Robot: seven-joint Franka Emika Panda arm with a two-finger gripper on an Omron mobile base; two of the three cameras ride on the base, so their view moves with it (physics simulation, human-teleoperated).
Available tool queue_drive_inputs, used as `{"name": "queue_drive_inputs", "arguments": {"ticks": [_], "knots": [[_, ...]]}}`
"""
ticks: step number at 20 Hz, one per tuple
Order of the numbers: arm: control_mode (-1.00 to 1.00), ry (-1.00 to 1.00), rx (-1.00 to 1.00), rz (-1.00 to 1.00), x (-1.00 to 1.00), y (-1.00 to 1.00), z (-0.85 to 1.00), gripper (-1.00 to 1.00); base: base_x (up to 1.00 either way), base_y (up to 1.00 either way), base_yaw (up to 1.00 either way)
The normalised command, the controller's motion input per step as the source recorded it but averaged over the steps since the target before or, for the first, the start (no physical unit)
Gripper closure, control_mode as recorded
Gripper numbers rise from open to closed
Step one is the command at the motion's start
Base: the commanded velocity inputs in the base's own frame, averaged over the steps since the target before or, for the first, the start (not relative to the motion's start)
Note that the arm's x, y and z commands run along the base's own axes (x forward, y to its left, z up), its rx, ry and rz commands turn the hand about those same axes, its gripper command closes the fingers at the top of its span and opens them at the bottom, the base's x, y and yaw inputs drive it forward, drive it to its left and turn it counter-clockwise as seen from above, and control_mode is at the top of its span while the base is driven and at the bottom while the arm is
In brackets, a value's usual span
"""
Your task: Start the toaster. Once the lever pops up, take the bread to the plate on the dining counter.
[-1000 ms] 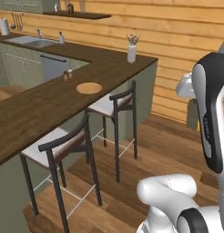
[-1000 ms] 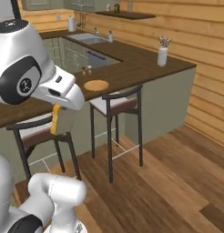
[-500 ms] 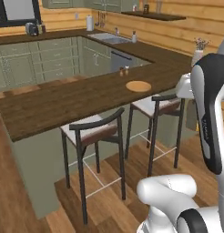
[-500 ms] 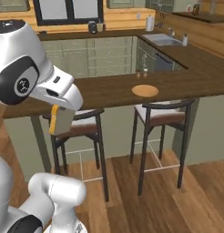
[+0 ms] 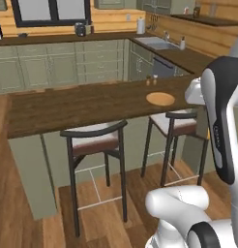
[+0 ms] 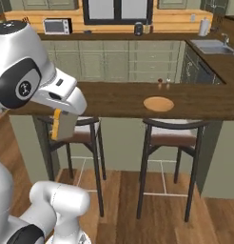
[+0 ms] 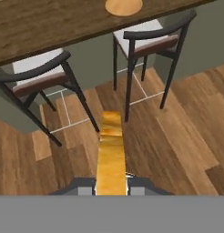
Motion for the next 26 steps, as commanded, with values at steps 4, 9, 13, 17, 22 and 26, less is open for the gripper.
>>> {"name": "queue_drive_inputs", "arguments": {"ticks": [4,9,13,17,22,26], "knots": [[1.00,0.00,0.00,0.00,0.00,0.00,0.00,1.00,0.09,-1.00,0.41],[1.00,0.00,0.00,0.00,0.00,0.00,0.00,1.00,0.15,-1.00,0.40],[1.00,0.00,0.00,0.00,0.00,0.00,0.00,1.00,0.25,-0.99,0.35],[1.00,0.00,0.00,0.00,0.00,0.00,0.00,1.00,0.48,-0.81,0.25],[1.00,0.00,0.00,0.00,0.00,0.00,0.00,1.00,0.87,-0.29,0.02],[1.00,0.00,0.00,0.00,0.00,0.00,0.00,1.00,0.94,0.02,-0.26]]}}
